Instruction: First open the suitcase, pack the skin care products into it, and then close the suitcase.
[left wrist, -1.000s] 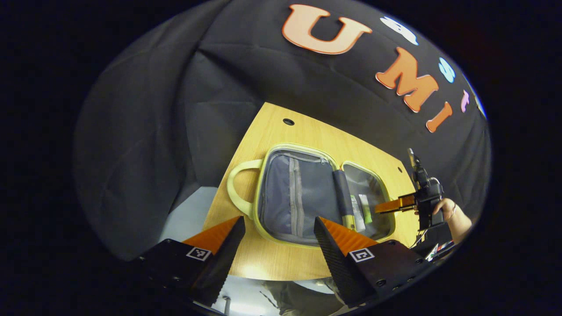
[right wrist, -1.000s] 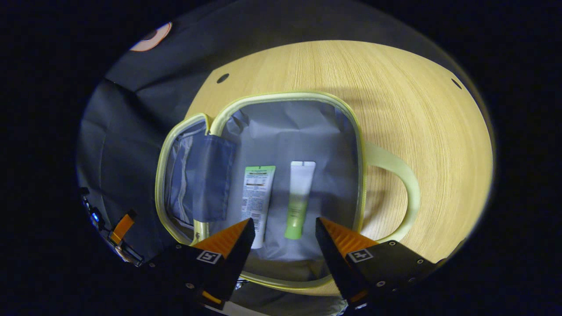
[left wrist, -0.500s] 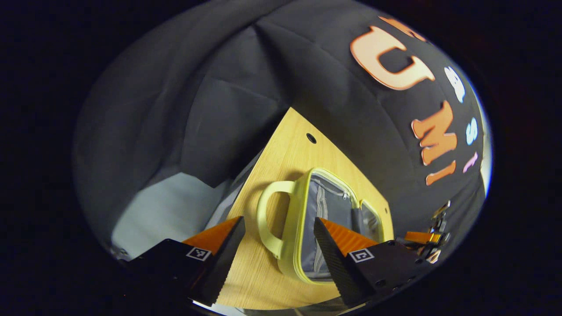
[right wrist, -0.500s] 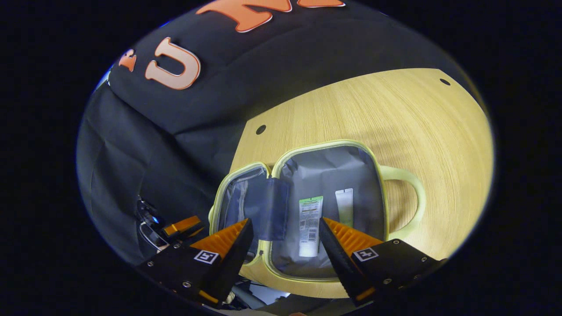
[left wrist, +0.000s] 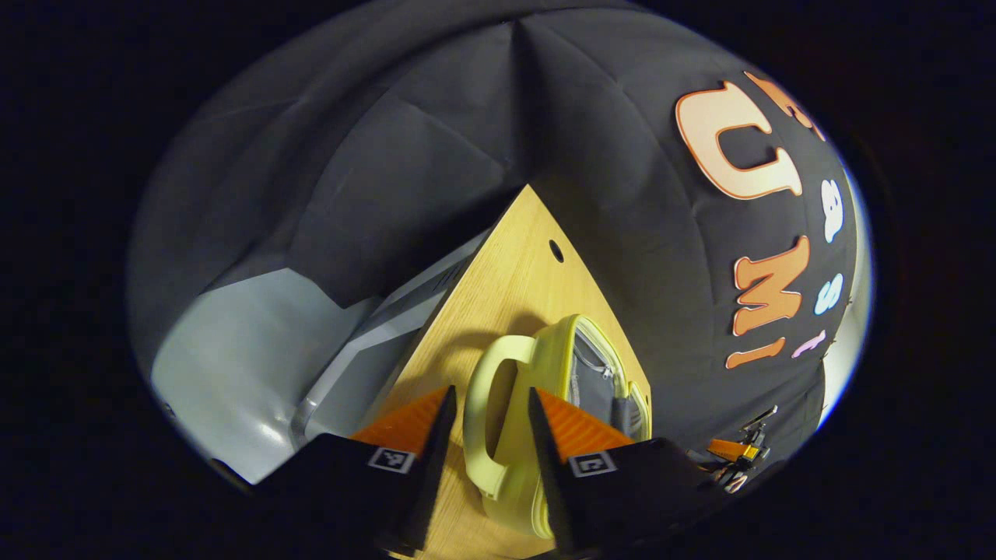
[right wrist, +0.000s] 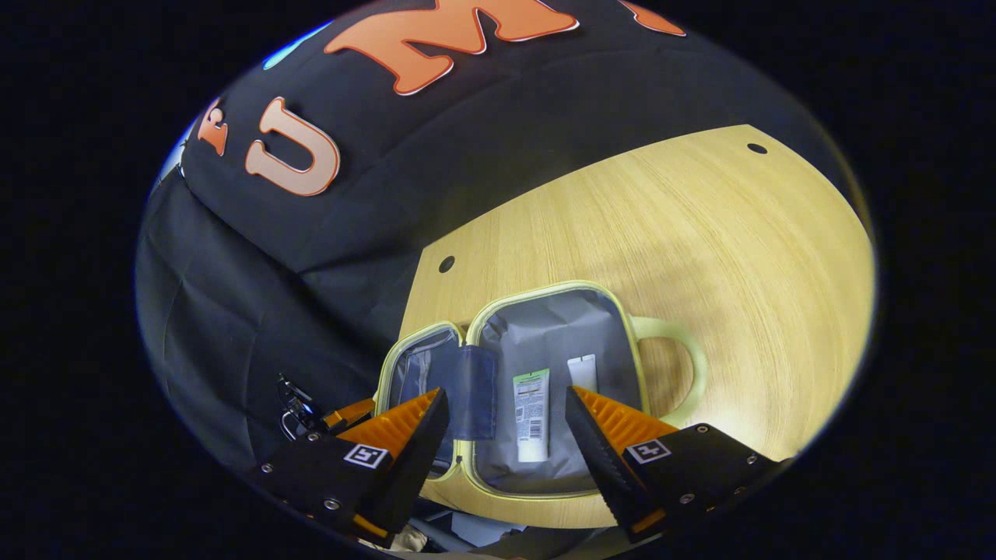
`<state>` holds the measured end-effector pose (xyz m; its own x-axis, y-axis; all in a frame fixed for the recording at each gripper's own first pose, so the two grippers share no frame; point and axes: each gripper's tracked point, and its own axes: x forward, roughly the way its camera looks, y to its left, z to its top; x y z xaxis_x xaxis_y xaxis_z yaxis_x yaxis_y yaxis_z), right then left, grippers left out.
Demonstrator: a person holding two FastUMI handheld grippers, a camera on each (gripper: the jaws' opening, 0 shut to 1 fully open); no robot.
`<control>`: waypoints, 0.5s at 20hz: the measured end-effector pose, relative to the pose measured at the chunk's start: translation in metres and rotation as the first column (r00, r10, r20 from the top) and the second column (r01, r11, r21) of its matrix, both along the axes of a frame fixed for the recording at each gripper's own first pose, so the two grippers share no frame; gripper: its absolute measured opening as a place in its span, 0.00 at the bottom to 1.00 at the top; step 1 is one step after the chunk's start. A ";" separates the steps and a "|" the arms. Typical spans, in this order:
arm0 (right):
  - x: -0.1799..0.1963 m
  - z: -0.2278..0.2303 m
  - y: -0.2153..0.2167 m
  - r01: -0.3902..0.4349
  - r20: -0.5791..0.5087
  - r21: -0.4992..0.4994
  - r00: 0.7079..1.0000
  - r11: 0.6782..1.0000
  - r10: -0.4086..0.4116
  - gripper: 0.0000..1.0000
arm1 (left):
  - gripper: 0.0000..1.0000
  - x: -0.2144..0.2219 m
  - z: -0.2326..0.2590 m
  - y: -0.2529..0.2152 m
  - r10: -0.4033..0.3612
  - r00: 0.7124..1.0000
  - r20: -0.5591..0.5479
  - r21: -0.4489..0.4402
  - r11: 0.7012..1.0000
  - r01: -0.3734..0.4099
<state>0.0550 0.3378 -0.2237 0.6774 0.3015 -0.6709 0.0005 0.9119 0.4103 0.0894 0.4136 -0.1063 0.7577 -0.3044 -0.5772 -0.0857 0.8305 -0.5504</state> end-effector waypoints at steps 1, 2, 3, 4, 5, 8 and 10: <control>0.000 0.000 -0.002 0.003 0.002 -0.004 1.000 1.000 -0.003 0.95 | 0.34 0.003 -0.007 0.006 0.044 0.999 -0.023 0.029 0.999 -0.043; -0.001 0.003 -0.006 0.006 0.006 -0.008 1.000 1.000 -0.006 0.95 | 0.16 0.005 -0.009 0.003 0.042 0.998 -0.045 0.014 0.999 -0.041; 0.000 0.003 -0.008 0.011 0.013 -0.015 1.000 1.000 -0.011 0.96 | 0.18 -0.002 -0.006 0.006 0.054 0.996 -0.066 0.029 0.998 -0.052; 0.001 0.004 -0.011 0.019 0.023 -0.026 1.000 0.999 -0.019 0.96 | 0.09 -0.010 0.001 0.003 0.064 0.996 -0.067 0.038 0.997 -0.062; 0.003 0.005 -0.016 0.031 0.036 -0.037 0.999 0.999 -0.029 0.96 | 0.09 -0.001 -0.003 0.000 0.061 0.996 -0.064 0.070 0.996 -0.057; 0.008 0.010 -0.027 0.052 0.071 -0.055 0.996 0.997 -0.048 0.96 | 0.08 -0.009 0.021 -0.010 0.024 0.998 -0.056 0.234 0.972 -0.010; 0.009 0.017 -0.038 0.053 0.087 -0.059 0.995 0.997 -0.047 0.96 | 0.08 -0.013 0.047 -0.028 -0.003 0.999 -0.045 0.331 0.943 0.018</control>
